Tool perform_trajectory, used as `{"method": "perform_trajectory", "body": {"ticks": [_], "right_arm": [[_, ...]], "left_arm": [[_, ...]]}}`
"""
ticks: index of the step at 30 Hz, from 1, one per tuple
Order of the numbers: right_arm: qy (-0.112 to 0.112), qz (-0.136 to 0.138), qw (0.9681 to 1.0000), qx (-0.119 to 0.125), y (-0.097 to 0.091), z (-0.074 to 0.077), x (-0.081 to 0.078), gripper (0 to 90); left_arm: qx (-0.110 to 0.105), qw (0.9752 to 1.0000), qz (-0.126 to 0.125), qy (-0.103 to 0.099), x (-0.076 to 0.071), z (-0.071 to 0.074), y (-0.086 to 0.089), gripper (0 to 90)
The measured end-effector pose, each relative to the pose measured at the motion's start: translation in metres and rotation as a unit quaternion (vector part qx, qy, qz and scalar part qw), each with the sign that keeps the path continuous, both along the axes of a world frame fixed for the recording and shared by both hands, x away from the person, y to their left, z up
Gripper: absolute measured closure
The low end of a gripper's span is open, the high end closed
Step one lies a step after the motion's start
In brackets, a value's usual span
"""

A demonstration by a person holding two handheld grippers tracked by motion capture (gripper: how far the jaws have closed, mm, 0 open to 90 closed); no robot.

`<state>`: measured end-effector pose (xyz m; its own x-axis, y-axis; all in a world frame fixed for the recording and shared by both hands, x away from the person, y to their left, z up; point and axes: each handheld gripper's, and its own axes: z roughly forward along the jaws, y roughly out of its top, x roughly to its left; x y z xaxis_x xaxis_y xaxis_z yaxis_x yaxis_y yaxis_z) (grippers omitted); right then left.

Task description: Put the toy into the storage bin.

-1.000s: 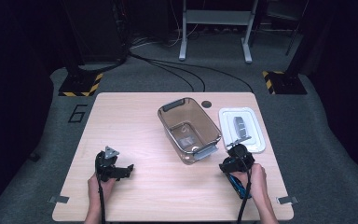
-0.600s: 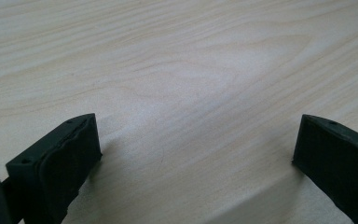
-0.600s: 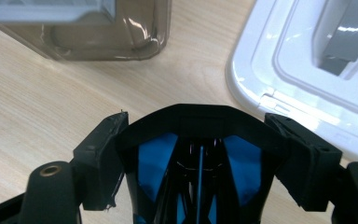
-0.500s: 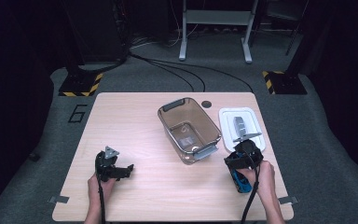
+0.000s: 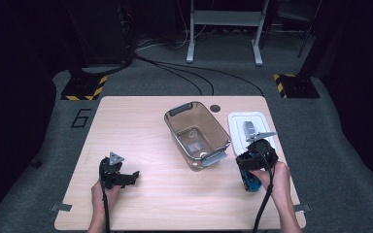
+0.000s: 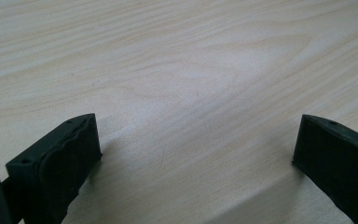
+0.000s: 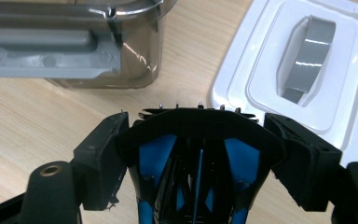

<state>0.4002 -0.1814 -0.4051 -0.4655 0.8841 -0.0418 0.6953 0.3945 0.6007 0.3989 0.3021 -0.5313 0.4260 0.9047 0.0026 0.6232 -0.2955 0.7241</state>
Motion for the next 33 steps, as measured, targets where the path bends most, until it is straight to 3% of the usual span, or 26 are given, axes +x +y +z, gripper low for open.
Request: {"method": "perform_trajectory", "body": {"ticks": [33], "right_arm": [[-0.029, -0.008, 0.9995, -0.006, 0.001, 0.037, 0.047, 24.2]], "left_arm": [[0.000, 1.0000, 0.000, 0.000, 0.000, 0.000, 0.000, 0.5]]}}
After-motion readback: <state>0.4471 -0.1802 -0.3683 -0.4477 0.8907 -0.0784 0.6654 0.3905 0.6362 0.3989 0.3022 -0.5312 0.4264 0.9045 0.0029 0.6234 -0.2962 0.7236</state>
